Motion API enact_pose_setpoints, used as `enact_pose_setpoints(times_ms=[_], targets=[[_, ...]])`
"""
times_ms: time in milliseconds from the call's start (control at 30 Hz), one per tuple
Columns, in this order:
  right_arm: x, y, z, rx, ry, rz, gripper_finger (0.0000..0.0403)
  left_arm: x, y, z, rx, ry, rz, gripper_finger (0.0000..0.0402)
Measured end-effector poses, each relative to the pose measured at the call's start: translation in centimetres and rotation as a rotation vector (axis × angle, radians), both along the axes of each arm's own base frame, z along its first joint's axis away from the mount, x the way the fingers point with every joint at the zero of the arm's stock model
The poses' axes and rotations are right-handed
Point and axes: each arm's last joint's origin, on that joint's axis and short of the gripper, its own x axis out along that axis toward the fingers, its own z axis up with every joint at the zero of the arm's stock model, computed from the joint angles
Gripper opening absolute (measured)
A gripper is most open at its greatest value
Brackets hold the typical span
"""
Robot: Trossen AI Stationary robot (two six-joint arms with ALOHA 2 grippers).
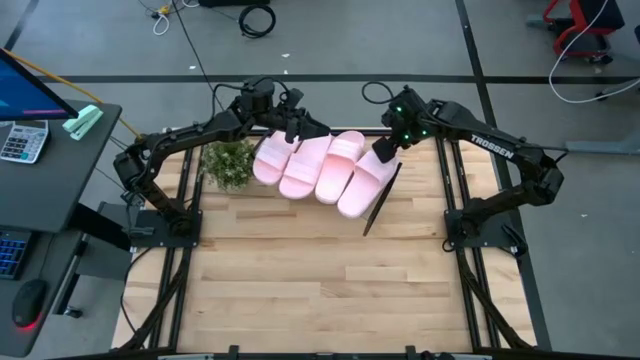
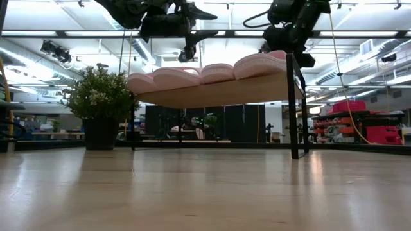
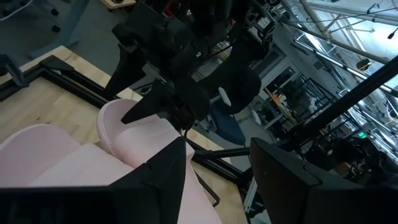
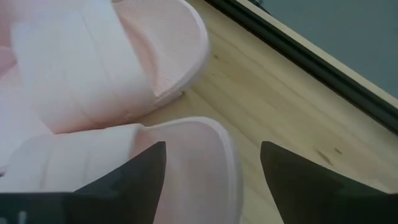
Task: Pick and place slides into the shelf
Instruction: Put the pink slide on the shelf
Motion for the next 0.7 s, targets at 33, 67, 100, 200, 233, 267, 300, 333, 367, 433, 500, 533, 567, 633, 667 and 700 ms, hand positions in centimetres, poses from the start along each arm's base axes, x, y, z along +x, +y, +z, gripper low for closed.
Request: enact_pose_setpoints(times_ms=[33,67,100,200,233,267,300,333,367,433,500,533,567,633,667,700], targets=[[0.05,-0.02,0.03,-0.003,-0.006,0.007,0.0265,0.00,0.01,0.00,0.000,0.000,0.002,0.0185],[0.07,-0.03,0.05,-0.005,-0.009,0.014,0.0263,0.00,0.01,0.00,0.000,0.000,0.004,0.0185],[0.08,-0.02,0.05,-0.007,-0.008,0.018,0.0260,0.00,0.02,0.00,0.001,0.000,0.006,0.0185],[0.10,-0.02,0.06,-0.009,-0.009,0.025,0.0251,0.00,0.02,0.00,0.001,0.000,0.006,0.0181],[0.09,-0.02,0.06,-0.011,-0.008,0.028,0.0248,0.00,0.02,0.00,0.001,0.000,0.006,0.0180],[0.11,-0.03,0.07,-0.014,-0.008,0.034,0.0245,0.00,0.02,0.00,0.001,0.000,0.006,0.0179],[0.13,-0.03,0.08,-0.015,-0.012,0.041,0.0241,0.00,0.02,0.00,0.001,0.000,0.006,0.0179],[0.16,-0.03,0.10,-0.014,-0.017,0.048,0.0238,0.00,0.02,0.00,0.001,0.000,0.006,0.0179],[0.20,-0.04,0.12,-0.016,-0.022,0.053,0.0235,0.00,0.02,0.00,0.001,0.000,0.006,0.0179],[0.19,-0.06,0.12,-0.019,-0.019,0.046,0.0230,0.00,0.02,0.00,0.001,0.000,0.006,0.0180],[0.13,-0.12,0.11,-0.027,-0.007,0.007,0.0225,0.00,0.02,0.00,0.001,0.000,0.006,0.0182],[0.09,-0.15,0.12,-0.033,-0.002,-0.007,0.0223,0.00,0.02,0.00,0.001,0.000,0.006,0.0183],[0.04,-0.17,0.13,-0.034,-0.001,-0.012,0.0220,0.00,0.02,0.00,0.001,0.000,0.006,0.0183],[-0.05,-0.27,0.16,-0.033,-0.004,-0.018,0.0214,0.00,0.02,0.00,0.001,0.000,0.006,0.0183],[-0.05,-0.27,0.16,-0.030,-0.006,-0.018,0.0210,0.00,0.02,0.00,0.001,0.000,0.006,0.0182],[-0.05,-0.26,0.16,-0.025,-0.008,-0.022,0.0206,0.00,0.02,0.00,0.000,0.000,0.006,0.0181]])
